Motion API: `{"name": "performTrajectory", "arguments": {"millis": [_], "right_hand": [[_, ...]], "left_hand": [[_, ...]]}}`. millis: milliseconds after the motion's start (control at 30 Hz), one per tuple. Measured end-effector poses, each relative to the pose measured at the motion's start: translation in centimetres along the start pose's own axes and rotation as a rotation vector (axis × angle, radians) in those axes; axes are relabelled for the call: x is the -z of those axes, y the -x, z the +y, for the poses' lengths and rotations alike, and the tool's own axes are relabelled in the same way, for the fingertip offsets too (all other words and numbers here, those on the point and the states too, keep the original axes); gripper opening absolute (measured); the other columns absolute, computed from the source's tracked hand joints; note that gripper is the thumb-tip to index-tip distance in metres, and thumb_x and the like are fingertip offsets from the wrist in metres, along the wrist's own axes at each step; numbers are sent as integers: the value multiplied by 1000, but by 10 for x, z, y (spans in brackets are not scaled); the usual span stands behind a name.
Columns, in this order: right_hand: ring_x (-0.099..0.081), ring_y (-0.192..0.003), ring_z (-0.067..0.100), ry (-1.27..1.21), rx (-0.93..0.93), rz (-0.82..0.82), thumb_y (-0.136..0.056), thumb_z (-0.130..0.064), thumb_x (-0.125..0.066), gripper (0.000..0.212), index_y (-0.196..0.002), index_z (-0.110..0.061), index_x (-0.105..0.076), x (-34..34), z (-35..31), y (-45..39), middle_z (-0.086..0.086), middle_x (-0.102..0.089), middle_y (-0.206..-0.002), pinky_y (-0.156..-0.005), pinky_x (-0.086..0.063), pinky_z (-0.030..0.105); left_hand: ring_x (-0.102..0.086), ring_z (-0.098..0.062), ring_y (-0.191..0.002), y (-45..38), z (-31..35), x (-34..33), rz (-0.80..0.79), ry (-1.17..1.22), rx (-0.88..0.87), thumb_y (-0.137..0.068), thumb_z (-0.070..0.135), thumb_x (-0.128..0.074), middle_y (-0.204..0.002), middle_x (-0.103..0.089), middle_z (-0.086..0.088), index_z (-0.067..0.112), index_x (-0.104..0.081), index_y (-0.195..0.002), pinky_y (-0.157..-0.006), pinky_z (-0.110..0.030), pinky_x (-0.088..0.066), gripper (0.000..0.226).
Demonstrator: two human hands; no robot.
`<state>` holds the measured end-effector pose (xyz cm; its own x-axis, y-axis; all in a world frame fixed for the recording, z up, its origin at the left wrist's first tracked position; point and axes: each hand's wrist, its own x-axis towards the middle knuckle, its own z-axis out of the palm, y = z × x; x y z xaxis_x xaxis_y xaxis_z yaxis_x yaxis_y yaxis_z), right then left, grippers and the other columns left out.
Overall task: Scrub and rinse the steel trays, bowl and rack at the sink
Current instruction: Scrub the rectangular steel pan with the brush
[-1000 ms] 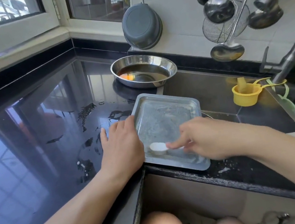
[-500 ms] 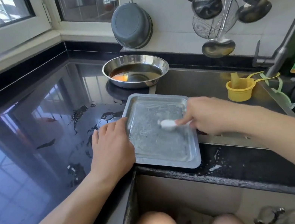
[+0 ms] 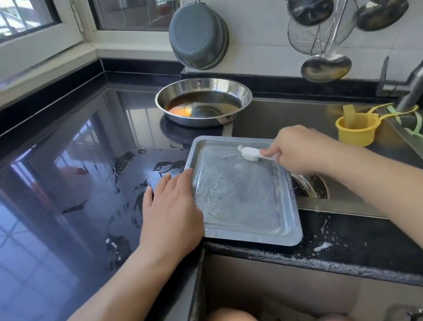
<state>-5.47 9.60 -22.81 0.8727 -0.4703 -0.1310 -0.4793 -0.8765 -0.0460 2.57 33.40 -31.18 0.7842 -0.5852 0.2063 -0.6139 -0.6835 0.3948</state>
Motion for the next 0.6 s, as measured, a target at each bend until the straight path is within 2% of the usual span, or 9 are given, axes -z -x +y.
{"name": "performTrajectory", "arguments": {"millis": [67, 133, 200, 300, 433, 600], "right_hand": [[-61, -89, 20, -47, 27, 3, -103, -14, -52, 43, -134, -41, -64, 4, -5, -13, 3, -60, -137, -68, -45, 30], [-60, -80, 19, -77, -1, 96, -101, -13, -53, 44, -132, -42, -65, 10, -9, -22, 2, -63, -128, -63, -45, 29], [-58, -83, 22, -55, -94, 187, -97, -11, -54, 47, -132, -41, -66, 12, -8, -27, 3, -62, -126, -70, -49, 32], [-61, -90, 31, 23, -181, 116, -93, -11, -57, 47, -130, -37, -68, 7, 6, -20, 6, -66, -121, -75, -53, 35], [-63, -93, 33, 86, -272, 112, -91, -13, -55, 45, -131, -29, -68, 2, 16, -11, 9, -66, -115, -81, -58, 40], [-58, -84, 26, -10, -190, 122, -92, -9, -54, 45, -135, -21, -63, -2, -26, -26, 8, -60, -115, -78, -55, 39]], "left_hand": [[-23, -23, -152, 0, 1, 0, -9, -3, -1, -91, 3, -40, -152, -46, 1, 21, -26, -161, -126, -46, -15, 74], [-19, -27, -155, -1, 0, -1, -13, -5, -10, -92, 5, -39, -156, -44, 2, 22, -25, -161, -126, -48, -15, 72], [-19, -27, -155, -2, -1, -2, -18, -10, -16, -94, 7, -37, -156, -43, 3, 23, -25, -161, -127, -49, -15, 70], [-16, -26, -157, -2, 0, -2, -38, -14, -9, -95, 8, -36, -160, -39, 4, 21, -21, -162, -128, -49, -12, 70], [-13, -20, -158, -3, -2, -2, -51, 8, -3, -95, 7, -36, -160, -38, 5, 17, -21, -161, -129, -49, -8, 68], [-8, -17, -160, -3, 0, 0, -74, 56, -5, -90, 1, -34, -156, -41, 10, 20, -29, -151, -129, -48, -5, 64]]}}
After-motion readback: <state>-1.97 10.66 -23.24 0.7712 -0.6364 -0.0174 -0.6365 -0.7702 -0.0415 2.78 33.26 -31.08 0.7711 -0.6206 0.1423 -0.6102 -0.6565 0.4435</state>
